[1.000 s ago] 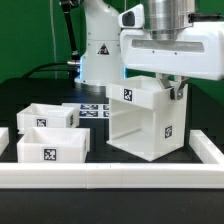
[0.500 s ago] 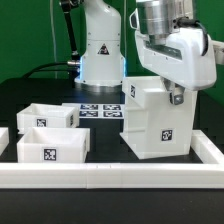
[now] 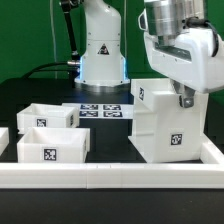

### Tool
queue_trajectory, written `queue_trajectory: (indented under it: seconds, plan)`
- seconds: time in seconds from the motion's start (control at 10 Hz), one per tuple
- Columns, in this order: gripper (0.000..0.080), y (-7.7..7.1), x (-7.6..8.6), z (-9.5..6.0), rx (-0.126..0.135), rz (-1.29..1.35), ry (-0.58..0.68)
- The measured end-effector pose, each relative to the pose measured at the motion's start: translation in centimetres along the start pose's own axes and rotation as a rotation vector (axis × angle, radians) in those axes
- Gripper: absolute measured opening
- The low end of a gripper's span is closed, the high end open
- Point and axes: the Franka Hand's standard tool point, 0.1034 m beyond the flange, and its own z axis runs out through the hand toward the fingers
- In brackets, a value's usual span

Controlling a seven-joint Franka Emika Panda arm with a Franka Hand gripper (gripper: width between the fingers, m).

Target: Assemble drawer

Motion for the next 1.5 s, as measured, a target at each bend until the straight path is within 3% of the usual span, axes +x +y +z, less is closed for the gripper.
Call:
queue_trajectory:
  seconds: [0.8, 1.3, 1.5]
  plan:
    - [0.0038, -5.0, 1.2, -0.4, 0.066, 0.059, -0.018]
    - [0.0038, -5.1, 1.2, -0.1, 0.056, 0.064, -0.025]
    - [0.0391, -5.0, 1.1, -0.1, 0.055, 0.048, -0.025]
